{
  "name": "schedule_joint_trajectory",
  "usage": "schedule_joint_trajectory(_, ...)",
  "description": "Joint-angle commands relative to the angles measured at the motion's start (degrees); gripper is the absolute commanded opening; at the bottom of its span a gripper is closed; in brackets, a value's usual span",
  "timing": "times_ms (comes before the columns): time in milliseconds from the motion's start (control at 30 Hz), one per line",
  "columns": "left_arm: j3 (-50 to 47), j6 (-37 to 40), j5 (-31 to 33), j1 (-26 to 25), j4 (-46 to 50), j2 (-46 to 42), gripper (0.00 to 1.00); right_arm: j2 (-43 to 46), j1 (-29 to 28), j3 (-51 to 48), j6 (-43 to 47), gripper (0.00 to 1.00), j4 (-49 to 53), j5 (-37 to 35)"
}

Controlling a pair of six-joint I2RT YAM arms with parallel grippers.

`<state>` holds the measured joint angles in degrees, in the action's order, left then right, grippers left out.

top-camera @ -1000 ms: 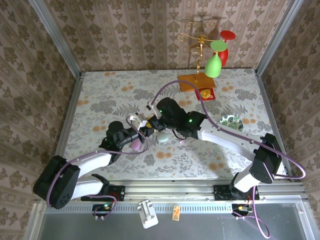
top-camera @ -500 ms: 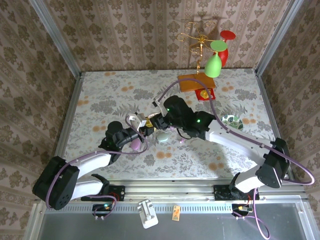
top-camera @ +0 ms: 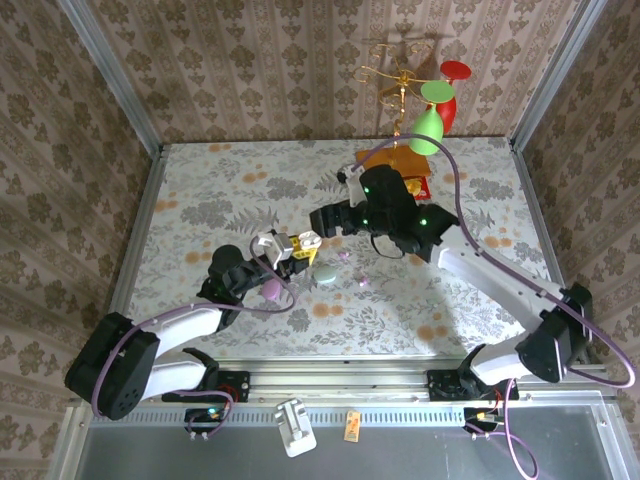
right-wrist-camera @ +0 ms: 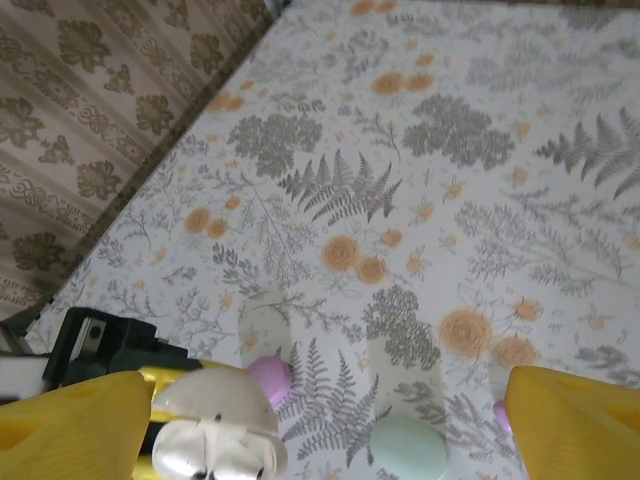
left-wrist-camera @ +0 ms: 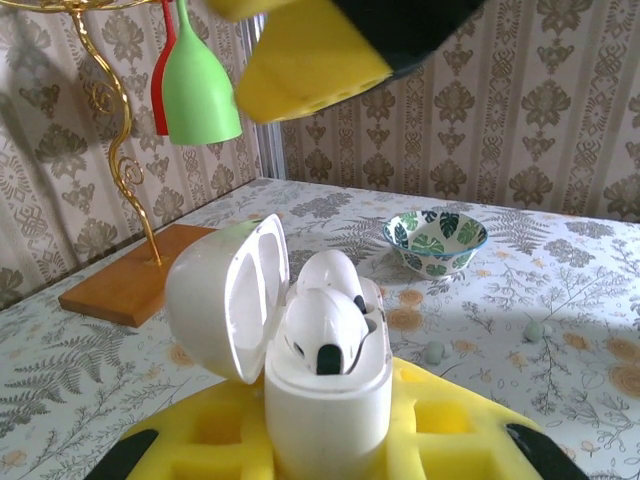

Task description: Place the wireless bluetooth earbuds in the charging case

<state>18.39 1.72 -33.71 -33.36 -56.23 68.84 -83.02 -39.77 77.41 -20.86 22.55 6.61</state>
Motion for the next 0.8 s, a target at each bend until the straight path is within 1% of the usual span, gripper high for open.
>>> schedule_joint_trajectory(0,-0.81,3.88,-1.85,-0.36,-2.75,-1.25,0.03,-4.44,0.03,4.90,-2.52,0.93,9.43,3.56)
schedule_joint_trajectory(200,-1.85,6.40,0.09,-0.46,-3.44,-1.21,0.03,-11.68,0.48,11.77,-0.82,0.94,19.01,6.15)
schedule_joint_trajectory(333,-2.48,6.79,2.18,-0.39,-4.04,-0.66,0.03,-12.51,1.00,11.54,-1.15,0.94,19.97,8.65)
schedule_joint_trajectory(467,-1.98,4.17,5.21,-0.04,-4.07,-0.16,0.04,-12.40,1.36,11.24,0.04,0.94,21.53,9.70)
schedule_joint_trajectory(533,-1.65,3.19,5.88,0.14,-4.07,0.05,0.04,-11.65,1.45,10.55,1.44,0.94,21.34,10.59)
schedule_joint_trajectory(633,-1.09,1.33,6.16,0.53,-3.64,0.46,0.04,-9.30,1.62,7.86,2.42,0.95,17.99,12.82)
schedule_joint_trajectory(767,-0.81,0.03,5.50,0.98,-3.63,1.01,0.03,-6.94,2.15,6.20,2.83,0.95,15.47,13.37)
